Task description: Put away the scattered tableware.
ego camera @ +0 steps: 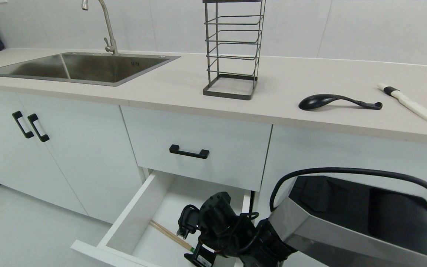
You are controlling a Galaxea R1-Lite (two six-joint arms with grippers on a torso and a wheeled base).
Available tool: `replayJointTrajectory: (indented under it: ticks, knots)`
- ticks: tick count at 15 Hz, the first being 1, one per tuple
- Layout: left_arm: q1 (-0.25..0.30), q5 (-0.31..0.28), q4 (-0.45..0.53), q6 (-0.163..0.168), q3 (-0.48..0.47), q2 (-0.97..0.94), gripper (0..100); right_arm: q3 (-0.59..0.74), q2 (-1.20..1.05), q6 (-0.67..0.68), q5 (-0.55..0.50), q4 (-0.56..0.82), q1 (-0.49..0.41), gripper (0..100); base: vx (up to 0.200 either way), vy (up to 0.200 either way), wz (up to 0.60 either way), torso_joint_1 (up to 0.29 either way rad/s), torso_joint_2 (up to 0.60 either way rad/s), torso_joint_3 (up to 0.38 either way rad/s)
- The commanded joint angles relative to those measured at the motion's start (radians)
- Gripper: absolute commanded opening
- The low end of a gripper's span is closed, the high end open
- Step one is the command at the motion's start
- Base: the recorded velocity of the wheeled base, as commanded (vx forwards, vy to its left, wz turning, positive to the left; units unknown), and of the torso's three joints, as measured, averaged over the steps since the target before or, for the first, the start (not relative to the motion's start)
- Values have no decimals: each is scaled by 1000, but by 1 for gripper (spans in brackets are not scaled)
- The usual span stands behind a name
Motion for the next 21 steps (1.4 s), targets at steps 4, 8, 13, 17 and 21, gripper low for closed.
replayJointTrajectory:
  ticks: [4,8,13,17,21]
  knots:
    - [0,0,0,0,0,1,100,38,-137,5,-8,3,41,100,0,0,0,0,0,0]
    - [0,0,0,0,0,1,100,91,-263,3,-79,5,41,100,0,0,0,0,0,0]
    - [0,0,0,0,0,1,100,306,-413,-7,-171,-78,73,100,0,0,0,0,0,0]
    - [0,0,0,0,0,1,100,384,-408,-7,-168,-210,87,100,0,0,0,0,0,0]
    - [0,0,0,0,0,1,100,380,-415,-4,-163,-209,107,100,0,0,0,161,-139,-166]
